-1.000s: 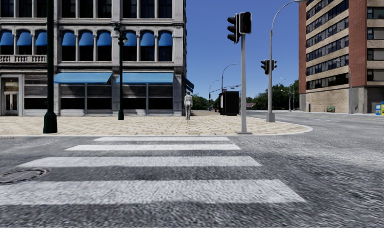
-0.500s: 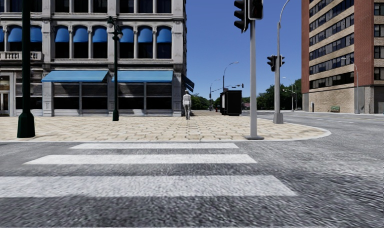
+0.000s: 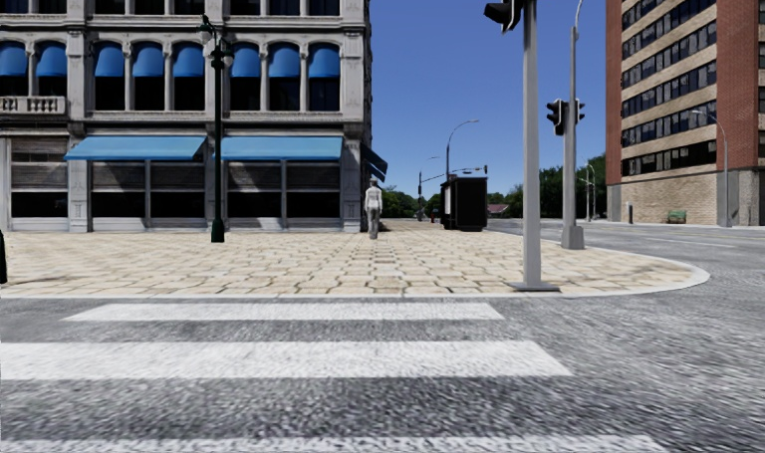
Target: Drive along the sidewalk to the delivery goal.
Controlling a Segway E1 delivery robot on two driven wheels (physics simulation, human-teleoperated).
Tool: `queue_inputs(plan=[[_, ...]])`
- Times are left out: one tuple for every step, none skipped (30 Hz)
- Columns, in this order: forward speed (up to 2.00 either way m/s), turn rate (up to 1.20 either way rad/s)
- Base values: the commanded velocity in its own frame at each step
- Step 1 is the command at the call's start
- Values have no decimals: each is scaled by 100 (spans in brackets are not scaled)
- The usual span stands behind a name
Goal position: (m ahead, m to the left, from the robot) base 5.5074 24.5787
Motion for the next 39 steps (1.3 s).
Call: queue_inputs(plan=[[176, 0], [176, 0], [176, 0], [176, 0], [176, 0], [176, 0], [176, 0], [176, 0], [176, 0], [176, 0], [176, 0], [176, 0], [176, 0], [176, 0], [176, 0], [176, 0], [176, 0], [176, 0], [176, 0], [176, 0], [176, 0], [176, 0], [176, 0], [176, 0], [176, 0], [176, 0], [176, 0], [176, 0], [176, 0], [176, 0], [176, 0], [176, 0], [176, 0], [176, 0], [176, 0], [176, 0], [176, 0], [176, 0], [176, 0]])
